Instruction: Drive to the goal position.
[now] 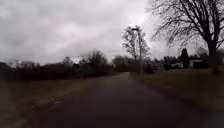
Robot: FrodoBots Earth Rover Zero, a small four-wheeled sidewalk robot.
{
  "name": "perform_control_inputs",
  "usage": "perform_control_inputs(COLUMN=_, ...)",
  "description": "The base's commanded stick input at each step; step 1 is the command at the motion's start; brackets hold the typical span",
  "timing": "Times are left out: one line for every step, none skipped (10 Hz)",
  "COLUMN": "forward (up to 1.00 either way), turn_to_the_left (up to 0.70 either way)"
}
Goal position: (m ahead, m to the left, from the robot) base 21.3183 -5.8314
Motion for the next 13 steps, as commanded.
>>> perform_control_inputs(forward=0.85, turn_to_the_left=0.0)
perform_control_inputs(forward=0.85, turn_to_the_left=0.0)
perform_control_inputs(forward=0.85, turn_to_the_left=0.0)
perform_control_inputs(forward=0.85, turn_to_the_left=0.0)
perform_control_inputs(forward=0.85, turn_to_the_left=0.0)
perform_control_inputs(forward=0.85, turn_to_the_left=0.0)
perform_control_inputs(forward=0.85, turn_to_the_left=0.0)
perform_control_inputs(forward=0.85, turn_to_the_left=0.0)
perform_control_inputs(forward=0.85, turn_to_the_left=0.0)
perform_control_inputs(forward=0.85, turn_to_the_left=0.0)
perform_control_inputs(forward=0.85, turn_to_the_left=0.0)
perform_control_inputs(forward=0.85, turn_to_the_left=0.0)
perform_control_inputs(forward=0.85, turn_to_the_left=0.0)
